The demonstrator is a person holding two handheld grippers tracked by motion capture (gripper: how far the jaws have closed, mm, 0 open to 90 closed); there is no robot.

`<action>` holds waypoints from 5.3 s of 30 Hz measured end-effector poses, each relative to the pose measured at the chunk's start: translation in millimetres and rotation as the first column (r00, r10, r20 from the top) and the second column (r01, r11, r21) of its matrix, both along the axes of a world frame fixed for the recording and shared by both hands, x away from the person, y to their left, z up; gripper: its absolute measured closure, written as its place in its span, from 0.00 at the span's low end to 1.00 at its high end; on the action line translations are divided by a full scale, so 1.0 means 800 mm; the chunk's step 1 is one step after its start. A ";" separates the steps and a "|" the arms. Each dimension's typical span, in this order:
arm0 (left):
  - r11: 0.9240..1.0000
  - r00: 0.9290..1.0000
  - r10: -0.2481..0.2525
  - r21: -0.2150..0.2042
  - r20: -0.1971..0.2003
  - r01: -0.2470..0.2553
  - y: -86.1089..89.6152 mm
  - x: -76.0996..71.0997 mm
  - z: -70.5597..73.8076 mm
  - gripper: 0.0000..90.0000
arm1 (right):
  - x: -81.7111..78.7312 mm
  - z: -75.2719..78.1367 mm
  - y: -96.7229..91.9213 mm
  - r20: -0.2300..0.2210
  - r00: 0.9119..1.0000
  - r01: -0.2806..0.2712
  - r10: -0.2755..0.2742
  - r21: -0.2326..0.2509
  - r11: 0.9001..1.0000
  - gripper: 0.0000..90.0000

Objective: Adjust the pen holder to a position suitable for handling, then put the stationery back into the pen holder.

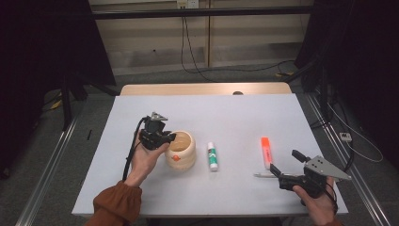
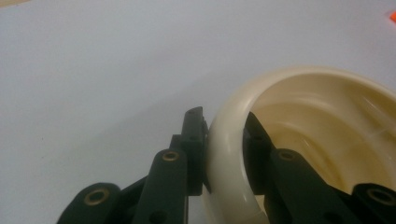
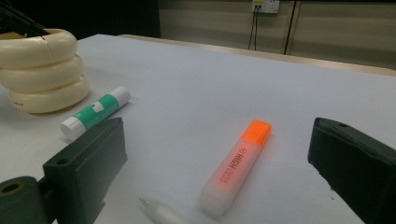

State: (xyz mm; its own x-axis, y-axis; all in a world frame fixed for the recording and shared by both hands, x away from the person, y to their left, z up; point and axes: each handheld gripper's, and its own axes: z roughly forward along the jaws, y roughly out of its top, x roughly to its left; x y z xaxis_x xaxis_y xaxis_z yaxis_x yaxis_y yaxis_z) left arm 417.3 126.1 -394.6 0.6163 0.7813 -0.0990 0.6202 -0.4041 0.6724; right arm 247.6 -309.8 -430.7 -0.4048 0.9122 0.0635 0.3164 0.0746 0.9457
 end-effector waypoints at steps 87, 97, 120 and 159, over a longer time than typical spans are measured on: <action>0.967 0.966 -0.016 -0.243 0.257 0.080 0.056 -0.067 0.011 0.05 | 0.002 0.000 0.005 -0.003 1.000 -0.003 0.003 -0.017 1.000 0.04; 0.967 0.966 0.006 -0.246 0.260 0.060 0.070 -0.088 0.005 0.05 | 0.002 0.000 0.004 -0.002 1.000 -0.002 0.002 -0.014 1.000 0.04; 0.975 0.959 -0.001 -0.211 0.284 0.064 0.086 -0.125 -0.009 0.05 | 0.002 0.000 0.007 -0.002 1.000 -0.013 0.013 -0.019 1.000 0.04; 0.970 0.961 -0.005 -0.233 0.275 0.072 0.085 -0.120 -0.012 0.06 | 0.038 0.007 0.095 -0.169 0.979 -0.123 0.111 -0.062 0.990 0.09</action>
State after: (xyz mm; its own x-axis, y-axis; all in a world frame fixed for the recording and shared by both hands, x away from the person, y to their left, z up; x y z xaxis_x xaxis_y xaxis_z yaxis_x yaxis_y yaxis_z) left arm 321.6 193.9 -404.2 0.6752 0.7302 -0.1047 0.3883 -0.2312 0.8921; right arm 277.8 -233.5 -424.7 -0.4983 0.8638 0.0738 0.4522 0.1864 0.8722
